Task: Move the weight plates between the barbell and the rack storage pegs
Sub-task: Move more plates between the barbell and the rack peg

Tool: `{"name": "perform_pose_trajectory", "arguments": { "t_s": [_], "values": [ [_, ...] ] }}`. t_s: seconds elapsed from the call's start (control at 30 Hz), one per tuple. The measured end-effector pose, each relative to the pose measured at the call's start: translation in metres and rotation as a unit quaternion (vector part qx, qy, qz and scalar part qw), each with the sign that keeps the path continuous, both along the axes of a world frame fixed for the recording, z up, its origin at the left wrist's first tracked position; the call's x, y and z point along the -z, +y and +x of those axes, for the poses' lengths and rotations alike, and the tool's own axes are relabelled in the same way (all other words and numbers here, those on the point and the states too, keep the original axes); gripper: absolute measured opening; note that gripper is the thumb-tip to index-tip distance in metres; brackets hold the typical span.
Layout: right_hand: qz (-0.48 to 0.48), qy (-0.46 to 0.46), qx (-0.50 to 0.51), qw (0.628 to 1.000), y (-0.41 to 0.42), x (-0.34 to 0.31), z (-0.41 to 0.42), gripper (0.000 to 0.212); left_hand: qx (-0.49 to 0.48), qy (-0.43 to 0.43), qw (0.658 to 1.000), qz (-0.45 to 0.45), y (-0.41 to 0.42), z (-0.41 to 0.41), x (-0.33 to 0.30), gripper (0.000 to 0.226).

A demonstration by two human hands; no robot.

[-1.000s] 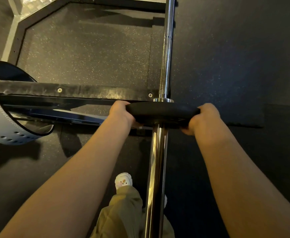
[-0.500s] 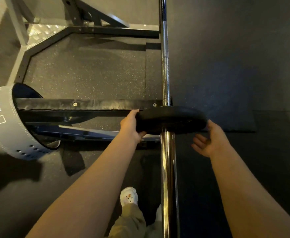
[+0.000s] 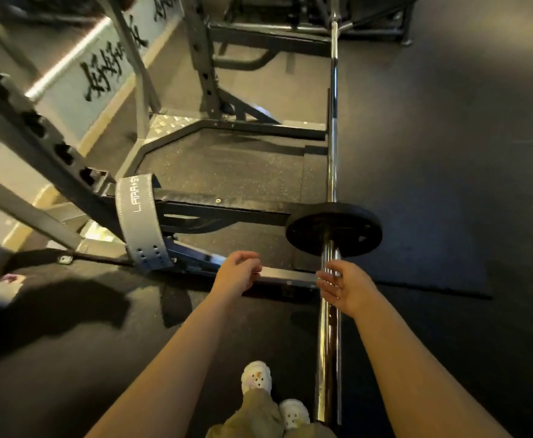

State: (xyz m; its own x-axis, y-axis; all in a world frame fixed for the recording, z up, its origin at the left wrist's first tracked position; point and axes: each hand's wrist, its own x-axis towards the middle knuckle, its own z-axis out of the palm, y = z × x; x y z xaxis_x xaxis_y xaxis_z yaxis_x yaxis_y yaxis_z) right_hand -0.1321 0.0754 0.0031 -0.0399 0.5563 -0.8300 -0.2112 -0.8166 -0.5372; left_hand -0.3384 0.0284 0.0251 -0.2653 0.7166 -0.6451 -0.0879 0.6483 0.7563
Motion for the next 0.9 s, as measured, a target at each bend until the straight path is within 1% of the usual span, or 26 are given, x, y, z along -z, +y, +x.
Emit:
{"name": "perform_pose_trajectory", "arguments": {
  "t_s": [0.07, 0.17, 0.23, 0.3, 0.4, 0.5, 0.6, 0.7, 0.8, 0.9],
  "values": [
    [0.026, 0.001, -0.045, 0.999, -0.010, -0.019, -0.017, 0.023, -0.011, 0.038, 0.999, 0.015, -0.031, -0.015, -0.015, 0.017],
    [0.058, -0.016, -0.089, 0.994, -0.022, -0.042, -0.044, 0.018, -0.100, 0.097, 0.988, 0.069, -0.071, -0.038, -0.036, 0.017],
    [0.073, -0.041, -0.138, 0.987, -0.036, -0.057, -0.072, 0.015, -0.194, 0.100, 0.970, 0.105, -0.108, -0.057, -0.056, 0.016],
    [0.083, -0.054, -0.189, 0.977, -0.052, -0.072, -0.107, 0.015, -0.260, 0.109, 0.949, 0.138, -0.145, -0.078, -0.075, 0.017],
    [0.100, -0.042, -0.256, 0.961, -0.078, -0.095, -0.166, 0.017, -0.323, 0.142, 0.919, 0.175, -0.200, -0.116, -0.097, 0.015],
    [0.120, -0.006, -0.320, 0.940, -0.110, -0.123, -0.241, 0.015, -0.383, 0.154, 0.889, 0.198, -0.255, -0.170, -0.111, 0.014],
    [0.167, 0.025, -0.371, 0.913, -0.144, -0.153, -0.320, 0.011, -0.392, 0.155, 0.884, 0.203, -0.301, -0.229, -0.122, 0.016],
    [0.187, 0.064, -0.408, 0.891, -0.178, -0.174, -0.400, 0.016, -0.402, 0.152, 0.882, 0.195, -0.338, -0.290, -0.139, 0.014],
    [0.204, 0.079, -0.452, 0.865, -0.214, -0.190, -0.472, 0.016, -0.408, 0.194, 0.871, 0.195, -0.370, -0.347, -0.164, 0.012],
    [0.231, 0.094, -0.474, 0.844, -0.242, -0.206, -0.516, 0.016, -0.422, 0.236, 0.851, 0.207, -0.382, -0.388, -0.184, 0.012]
  ]
}}
